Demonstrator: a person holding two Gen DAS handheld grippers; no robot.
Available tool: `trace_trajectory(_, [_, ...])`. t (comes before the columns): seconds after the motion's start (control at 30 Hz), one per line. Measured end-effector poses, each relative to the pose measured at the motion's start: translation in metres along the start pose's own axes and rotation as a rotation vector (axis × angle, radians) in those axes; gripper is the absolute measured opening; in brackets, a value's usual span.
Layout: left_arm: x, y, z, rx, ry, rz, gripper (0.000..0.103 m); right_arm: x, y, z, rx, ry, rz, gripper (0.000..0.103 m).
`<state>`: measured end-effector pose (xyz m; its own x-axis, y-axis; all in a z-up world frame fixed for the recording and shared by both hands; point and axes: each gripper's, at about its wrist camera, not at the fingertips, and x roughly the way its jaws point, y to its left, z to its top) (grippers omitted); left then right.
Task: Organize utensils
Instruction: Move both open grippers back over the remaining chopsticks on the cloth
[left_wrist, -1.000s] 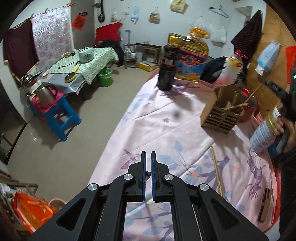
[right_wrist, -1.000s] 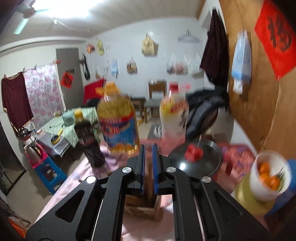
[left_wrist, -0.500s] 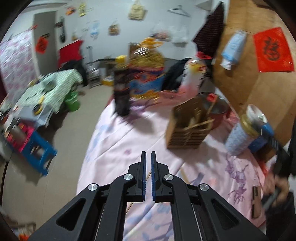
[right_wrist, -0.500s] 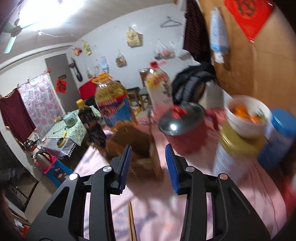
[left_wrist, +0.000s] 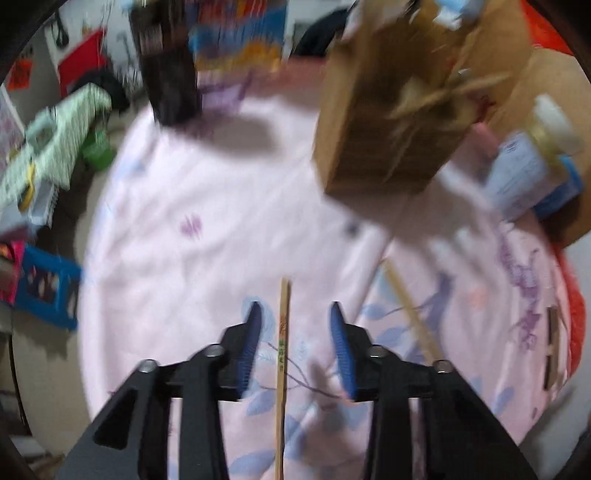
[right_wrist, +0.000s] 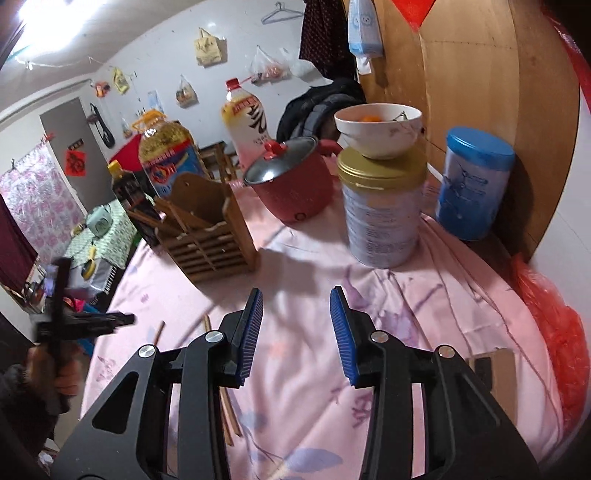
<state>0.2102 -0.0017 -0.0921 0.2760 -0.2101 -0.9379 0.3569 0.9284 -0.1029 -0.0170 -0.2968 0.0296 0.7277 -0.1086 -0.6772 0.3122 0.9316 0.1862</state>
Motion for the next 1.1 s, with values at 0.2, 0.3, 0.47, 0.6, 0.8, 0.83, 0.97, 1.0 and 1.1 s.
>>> trace_trajectory(0.2, [0.047,0.004,0.006,0.024,0.071,0.038,0.024,-0.005,-0.001,0.0,-0.04,0.013,-0.036,0.04])
trace_trajectory(0.3, [0.053,0.0,0.01,0.053,0.065,0.059,0.022,-0.005,-0.003,-0.002,-0.039,0.021,-0.041,0.04])
trace_trajectory(0.47, [0.04,-0.008,0.011,0.075,0.023,0.018,0.006,-0.004,-0.002,-0.004,-0.031,0.027,-0.034,0.04])
trace_trajectory(0.6, [-0.028,-0.016,0.027,0.078,-0.109,-0.032,0.006,-0.003,0.005,-0.003,-0.033,0.018,-0.007,0.04])
trace_trajectory(0.8, [-0.156,-0.039,0.083,0.083,-0.392,-0.092,0.005,0.006,0.018,0.001,-0.028,0.014,0.05,0.04])
trace_trajectory(0.83, [-0.171,-0.044,0.092,0.081,-0.428,-0.1,0.005,0.006,0.02,0.002,-0.031,0.012,0.055,0.04])
trace_trajectory(0.97, [-0.213,-0.061,0.141,0.092,-0.572,-0.084,0.005,0.004,0.022,0.005,-0.04,0.002,0.051,0.04])
trace_trajectory(1.0, [-0.214,-0.066,0.149,0.093,-0.585,-0.075,0.005,0.004,0.021,0.006,-0.039,0.002,0.047,0.04])
trace_trajectory(1.1, [-0.209,-0.076,0.169,0.1,-0.609,-0.057,0.005,0.002,0.013,0.007,-0.028,0.001,0.025,0.04])
